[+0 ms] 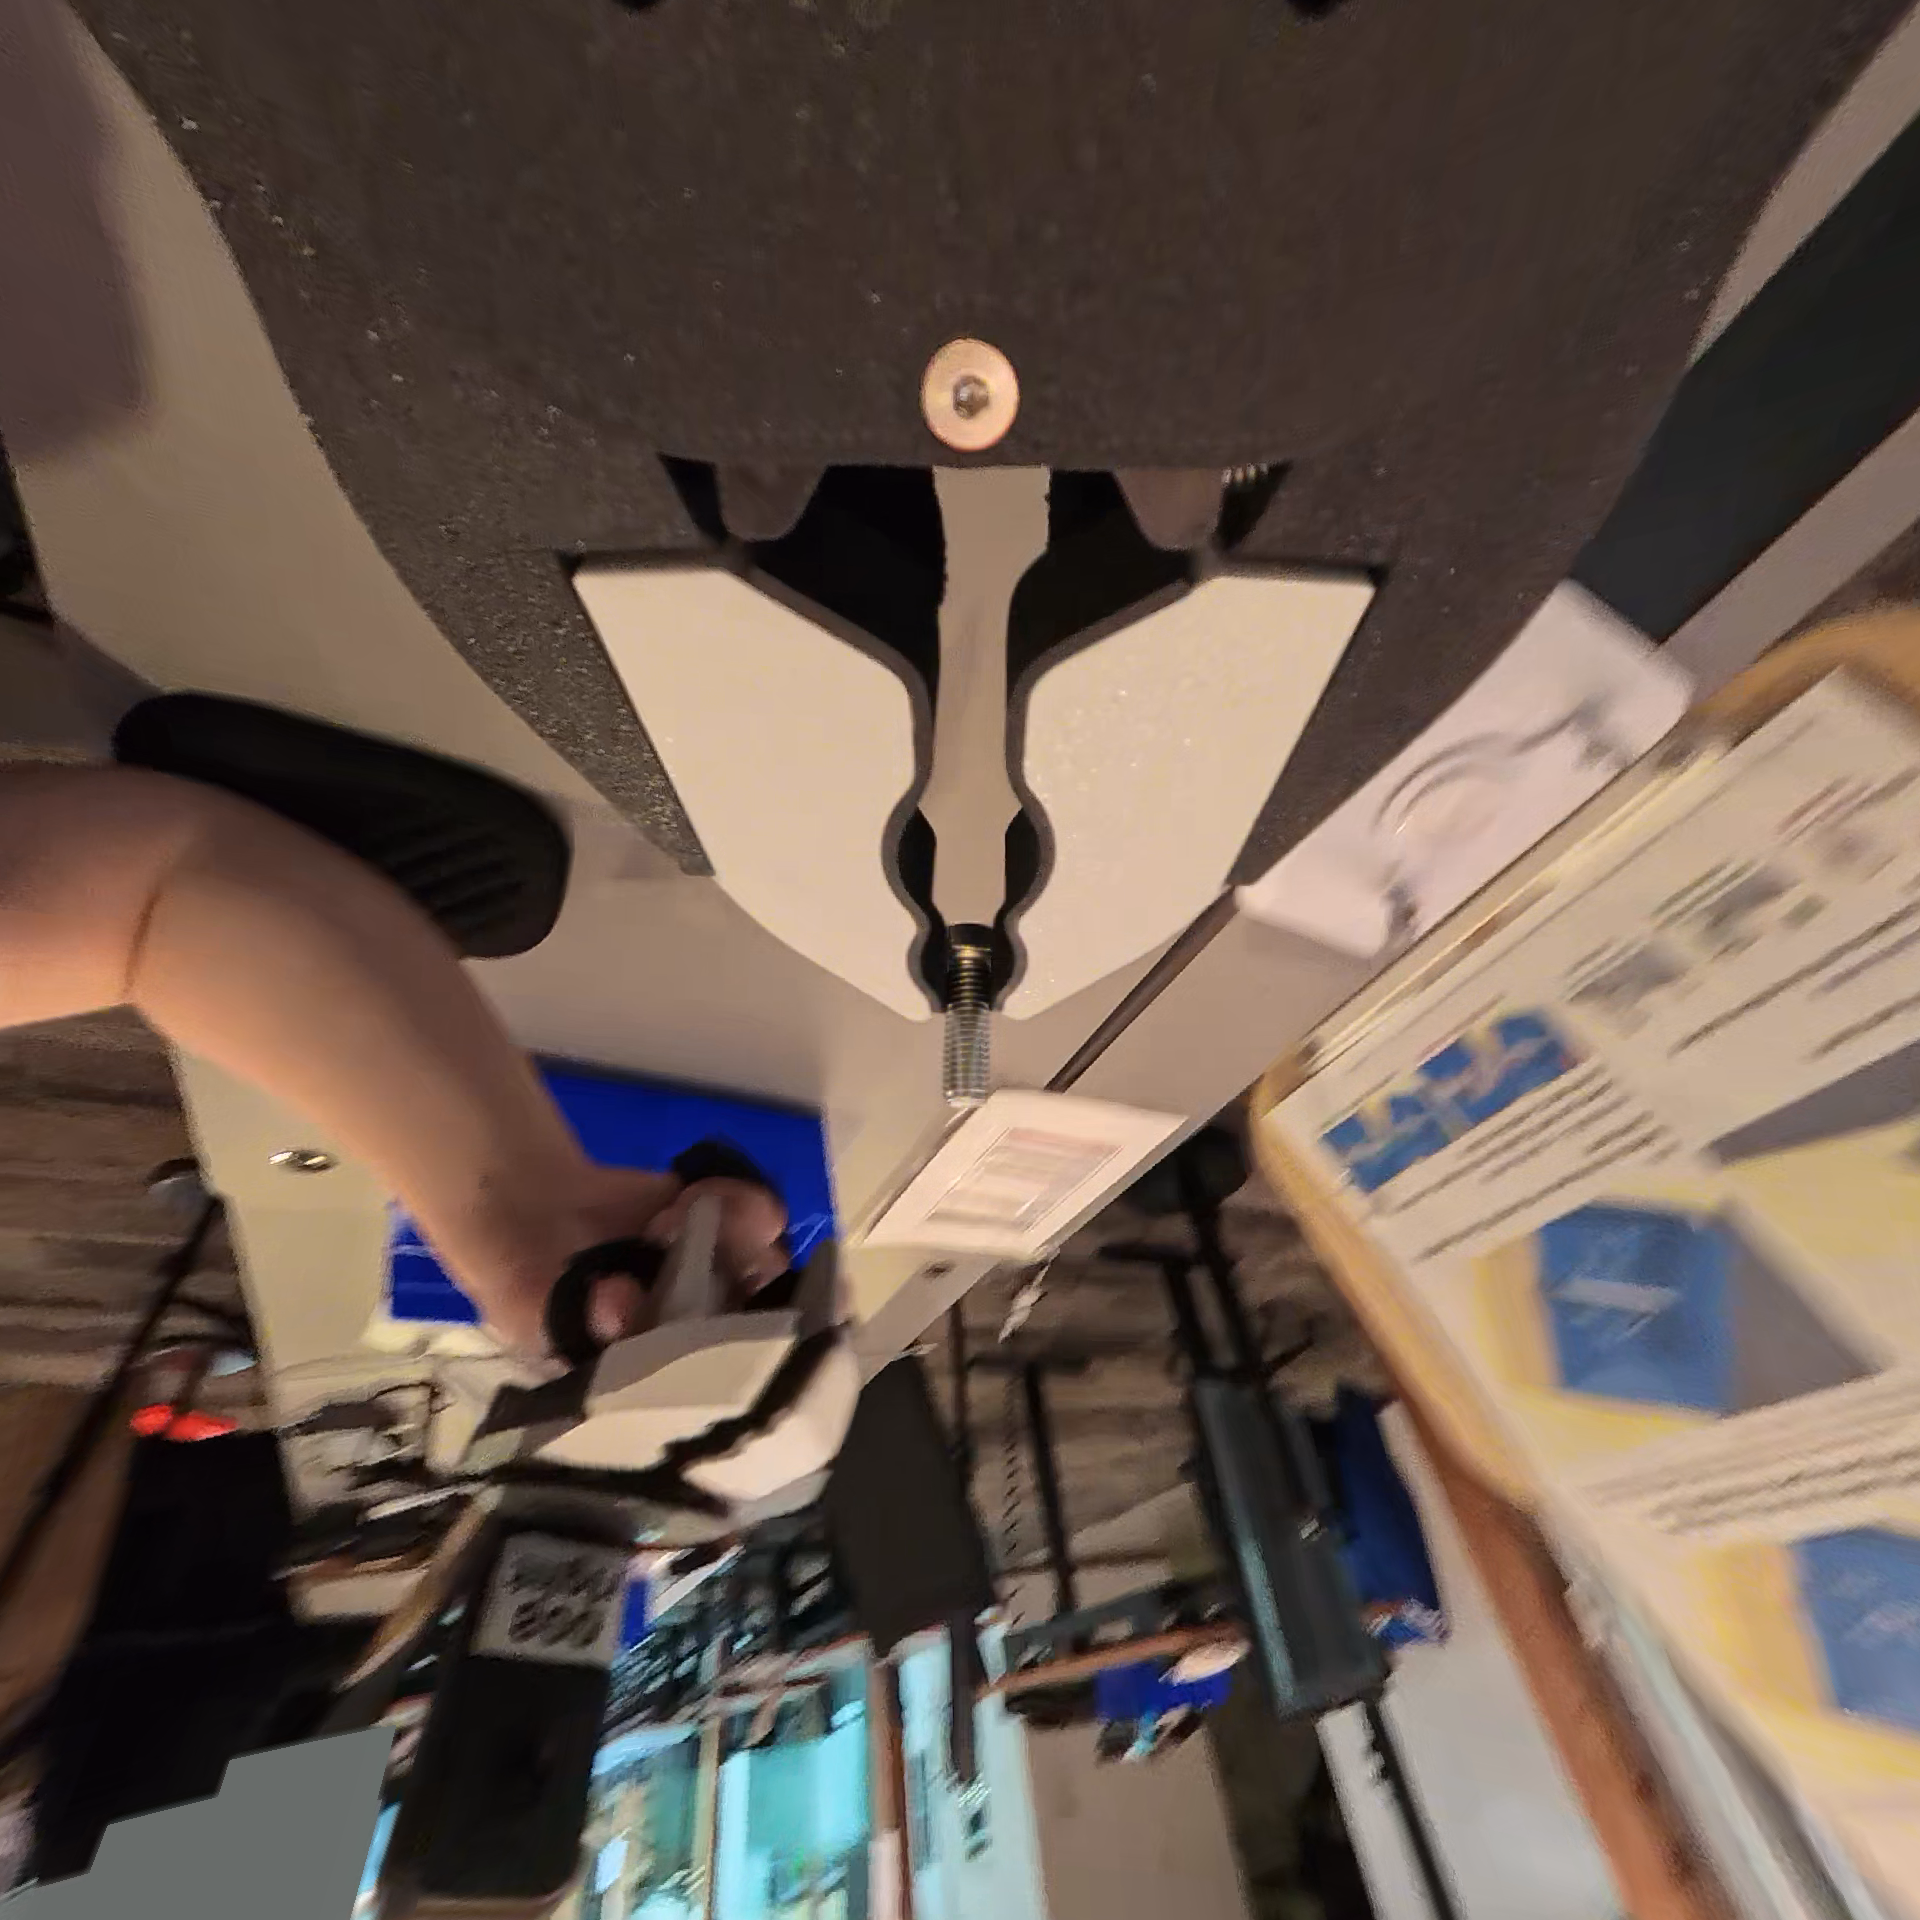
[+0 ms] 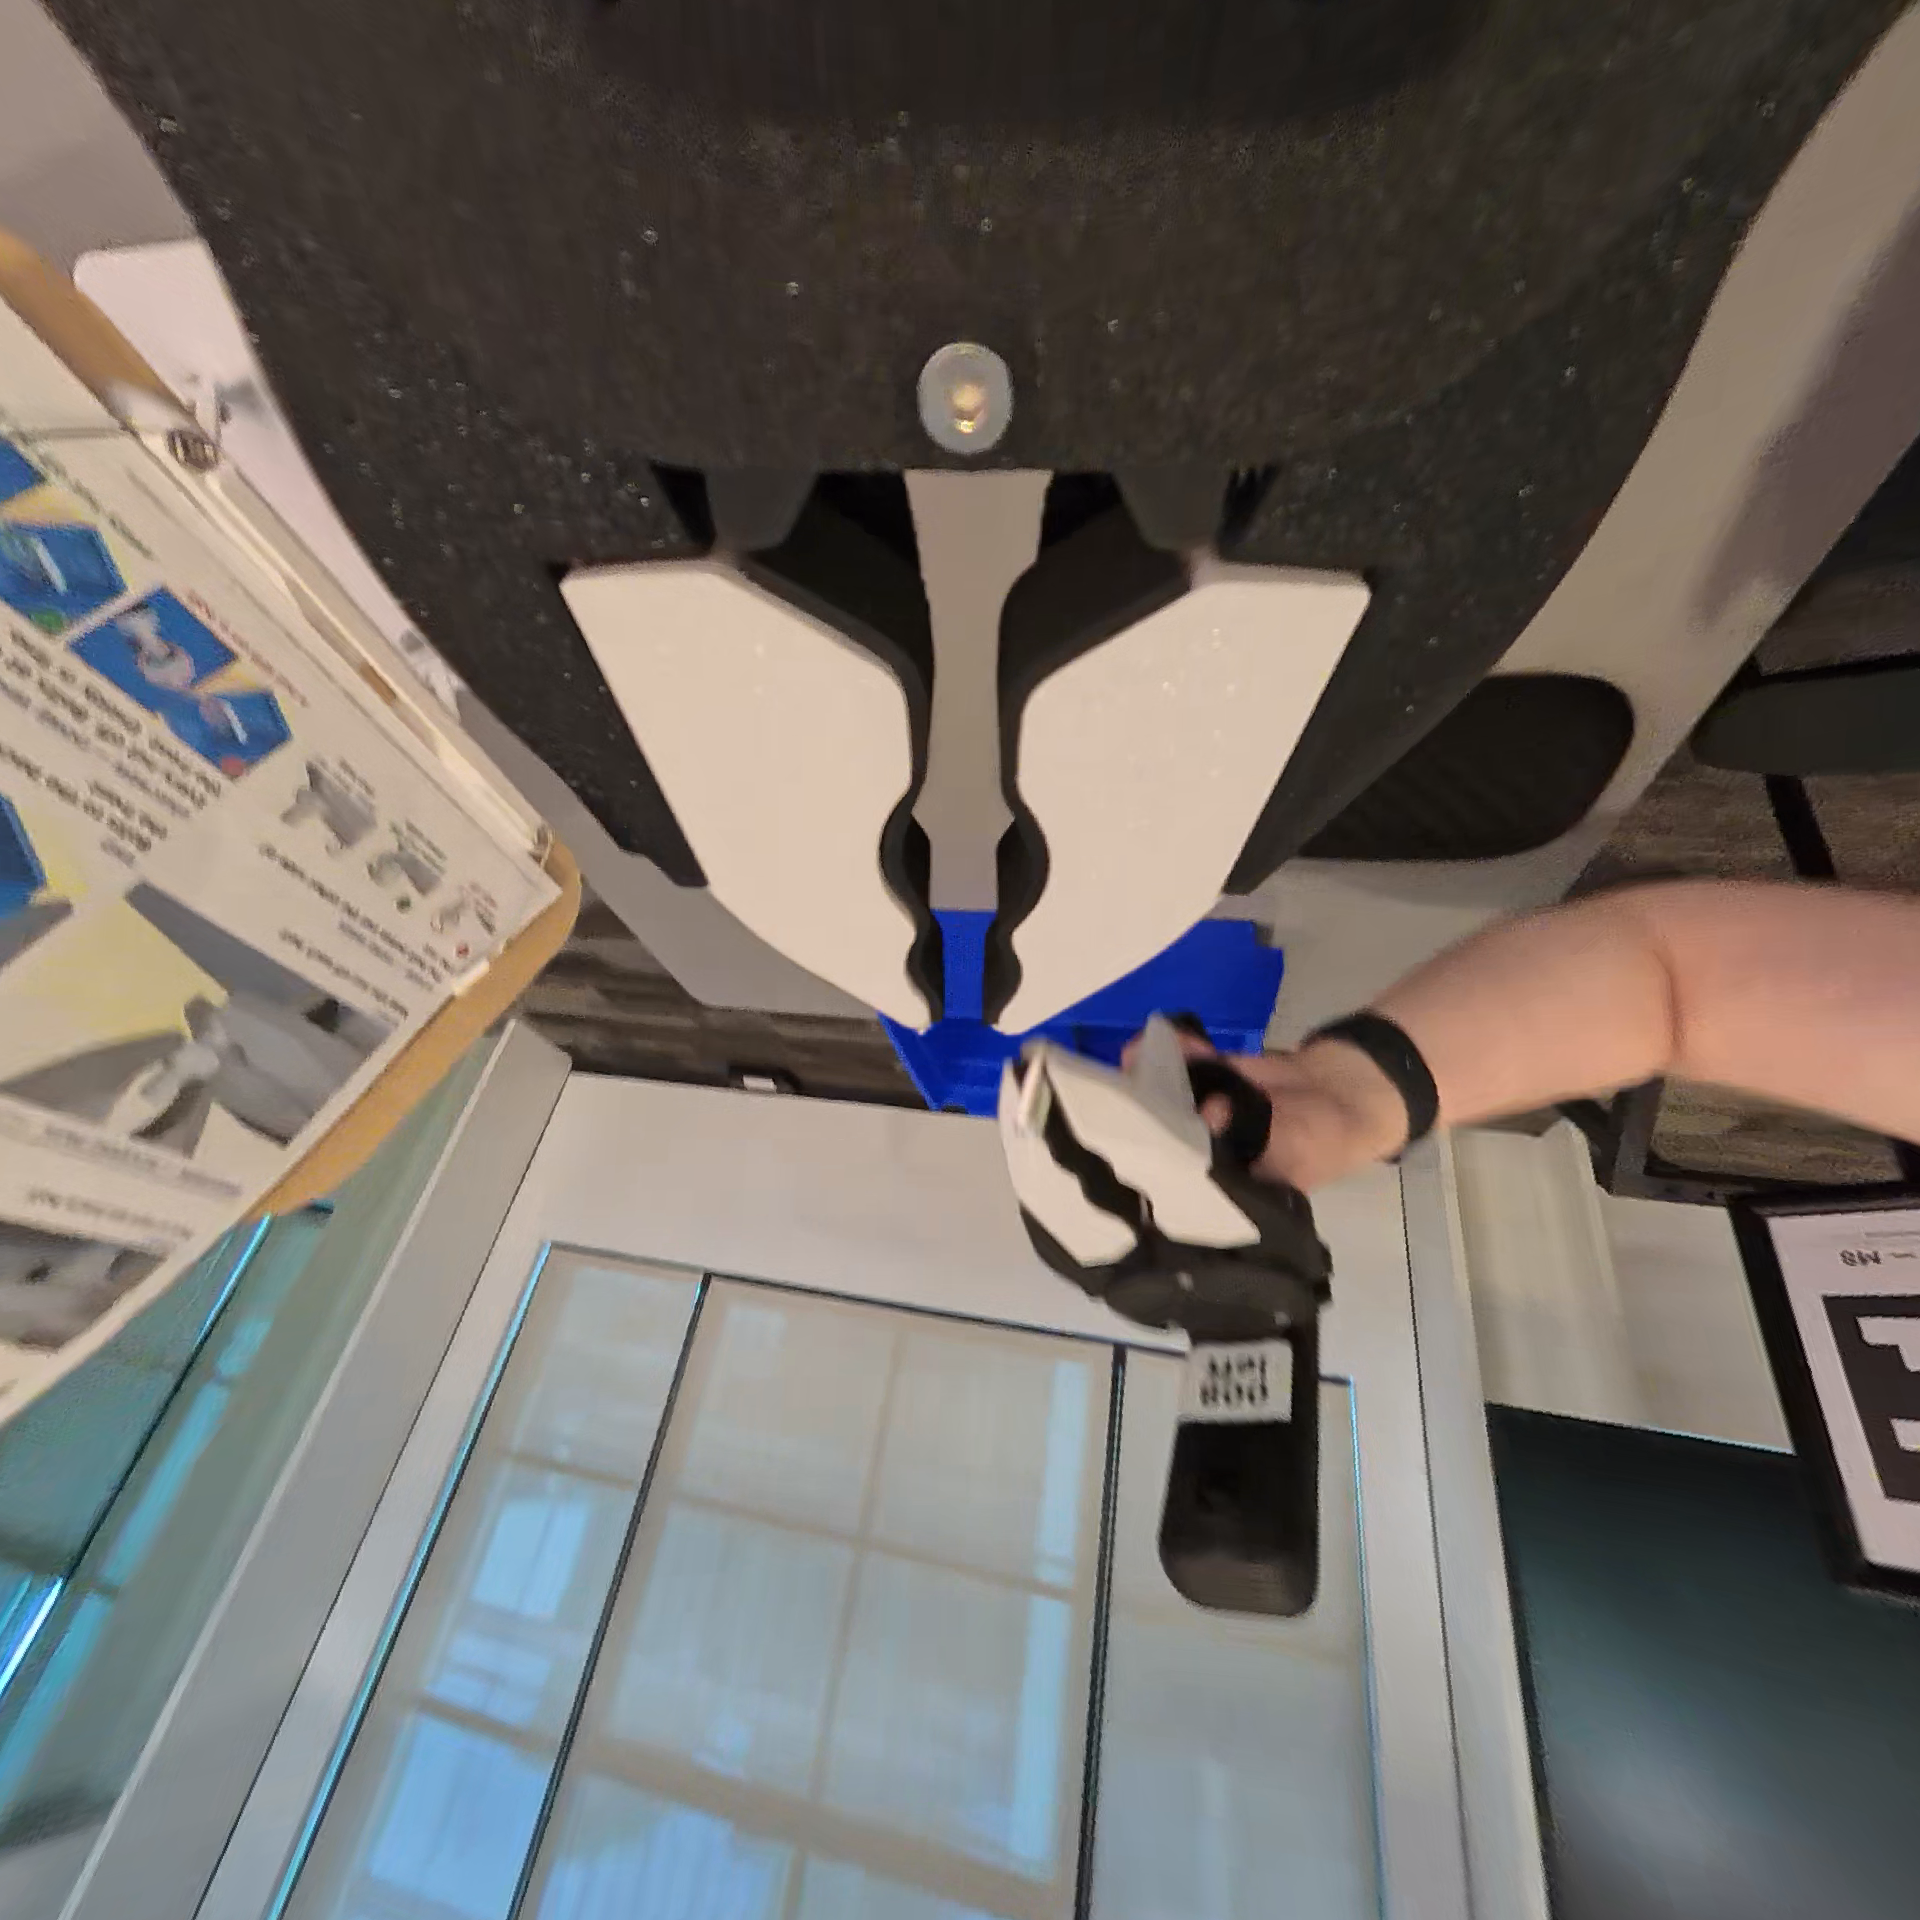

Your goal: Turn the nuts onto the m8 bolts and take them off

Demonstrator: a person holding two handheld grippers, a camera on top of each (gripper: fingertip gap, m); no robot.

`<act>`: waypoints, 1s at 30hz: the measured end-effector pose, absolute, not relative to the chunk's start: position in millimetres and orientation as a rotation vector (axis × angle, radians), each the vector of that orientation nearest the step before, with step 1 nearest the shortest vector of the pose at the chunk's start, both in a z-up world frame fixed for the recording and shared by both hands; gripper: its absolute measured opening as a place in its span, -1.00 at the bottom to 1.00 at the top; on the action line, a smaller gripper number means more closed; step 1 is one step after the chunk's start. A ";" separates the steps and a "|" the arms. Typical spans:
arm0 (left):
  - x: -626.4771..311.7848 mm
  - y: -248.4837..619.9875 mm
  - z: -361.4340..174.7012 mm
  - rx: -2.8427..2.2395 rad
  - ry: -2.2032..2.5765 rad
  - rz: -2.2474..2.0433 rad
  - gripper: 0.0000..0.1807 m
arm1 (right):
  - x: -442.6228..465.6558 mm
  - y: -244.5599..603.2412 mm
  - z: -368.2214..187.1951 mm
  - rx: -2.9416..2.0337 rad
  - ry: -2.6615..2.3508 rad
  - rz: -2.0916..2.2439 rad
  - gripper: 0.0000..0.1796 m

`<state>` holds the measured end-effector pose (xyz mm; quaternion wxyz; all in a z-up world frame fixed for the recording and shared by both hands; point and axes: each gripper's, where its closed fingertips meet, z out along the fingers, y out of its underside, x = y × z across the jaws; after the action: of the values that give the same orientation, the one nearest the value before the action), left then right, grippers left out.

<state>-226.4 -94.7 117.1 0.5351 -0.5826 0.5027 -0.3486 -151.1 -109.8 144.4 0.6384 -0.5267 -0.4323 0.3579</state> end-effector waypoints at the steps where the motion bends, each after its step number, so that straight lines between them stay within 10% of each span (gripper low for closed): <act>1: -207.3 -104.4 119.9 -1.344 1.218 -0.873 -0.92 | -152.4 -114.8 150.7 -1.175 -0.978 0.814 -0.90; 30: -148.6 -126.0 130.4 -1.200 1.175 -1.281 -0.92 | -163.9 -115.5 142.9 -1.186 -0.962 1.003 -0.86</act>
<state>-148.6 -126.0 130.4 0.4925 -0.4945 0.4841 -0.5278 -163.9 -115.5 142.9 0.6110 -0.5138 -0.4169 0.4345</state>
